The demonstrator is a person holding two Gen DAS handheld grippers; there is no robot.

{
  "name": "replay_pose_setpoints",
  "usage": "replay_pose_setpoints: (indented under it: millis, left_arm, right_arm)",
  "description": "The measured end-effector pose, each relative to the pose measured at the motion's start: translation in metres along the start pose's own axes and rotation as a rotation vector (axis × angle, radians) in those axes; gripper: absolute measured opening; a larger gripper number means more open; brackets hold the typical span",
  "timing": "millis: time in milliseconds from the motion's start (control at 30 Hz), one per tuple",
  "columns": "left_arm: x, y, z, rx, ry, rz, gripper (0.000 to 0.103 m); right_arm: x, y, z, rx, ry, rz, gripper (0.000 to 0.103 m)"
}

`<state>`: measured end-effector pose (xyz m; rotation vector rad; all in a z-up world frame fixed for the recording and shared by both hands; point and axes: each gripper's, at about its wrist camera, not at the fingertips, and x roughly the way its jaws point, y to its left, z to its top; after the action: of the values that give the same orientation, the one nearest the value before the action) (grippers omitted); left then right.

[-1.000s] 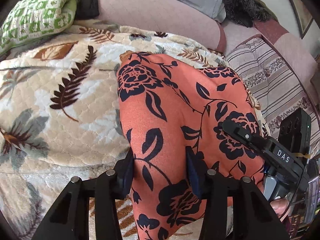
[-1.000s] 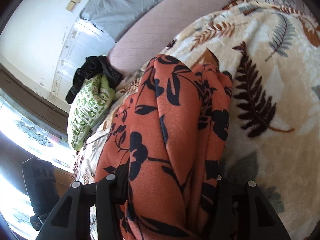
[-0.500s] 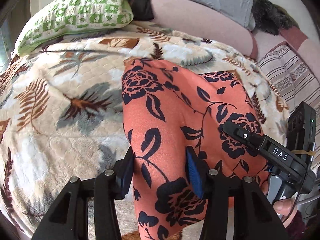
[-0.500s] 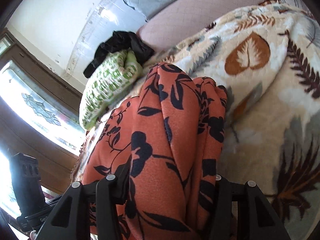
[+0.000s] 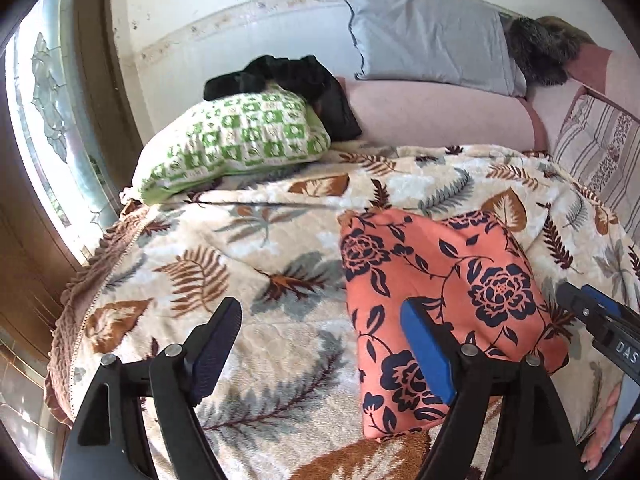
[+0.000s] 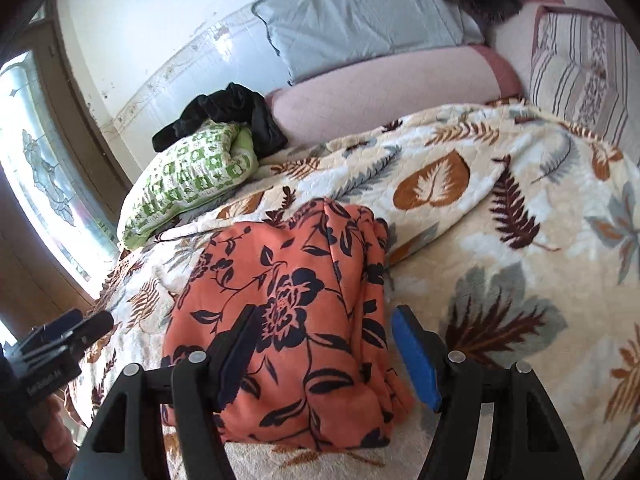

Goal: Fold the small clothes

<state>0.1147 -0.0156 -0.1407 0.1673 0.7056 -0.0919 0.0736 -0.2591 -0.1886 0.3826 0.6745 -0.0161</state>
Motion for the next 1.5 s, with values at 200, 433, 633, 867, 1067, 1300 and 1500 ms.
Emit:
replay_pose_setpoints:
  millis: [200, 433, 633, 867, 1067, 1300, 1500]
  left_arm:
    - [-0.036, 0.028, 0.006, -0.055, -0.064, 0.093, 0.085]
    - [-0.063, 0.058, 0.002, -0.123, -0.099, 0.161, 0.089]
    - [-0.081, 0.067, -0.013, -0.127, -0.128, 0.16, 0.097]
    - [-0.094, 0.069, -0.019, -0.142, -0.142, 0.11, 0.097]
    - [-0.092, 0.064, -0.024, -0.134, -0.137, 0.079, 0.097]
    - [-0.083, 0.06, -0.027, -0.119, -0.129, 0.066, 0.097]
    - [-0.079, 0.06, -0.028, -0.115, -0.123, 0.06, 0.097]
  right_arm:
    - [-0.063, 0.024, 0.001, -0.06, -0.078, 0.01, 0.071]
    - [-0.094, 0.068, 0.0, -0.147, -0.095, 0.019, 0.073]
    - [-0.093, 0.093, -0.017, -0.206, -0.056, 0.014, 0.073]
    - [-0.101, 0.107, -0.021, -0.246, -0.062, 0.01, 0.073]
    - [-0.092, 0.108, -0.024, -0.258, -0.037, -0.009, 0.073]
    - [-0.08, 0.112, -0.03, -0.285, -0.015, -0.032, 0.073]
    - [-0.078, 0.114, -0.028, -0.284, -0.024, -0.044, 0.073]
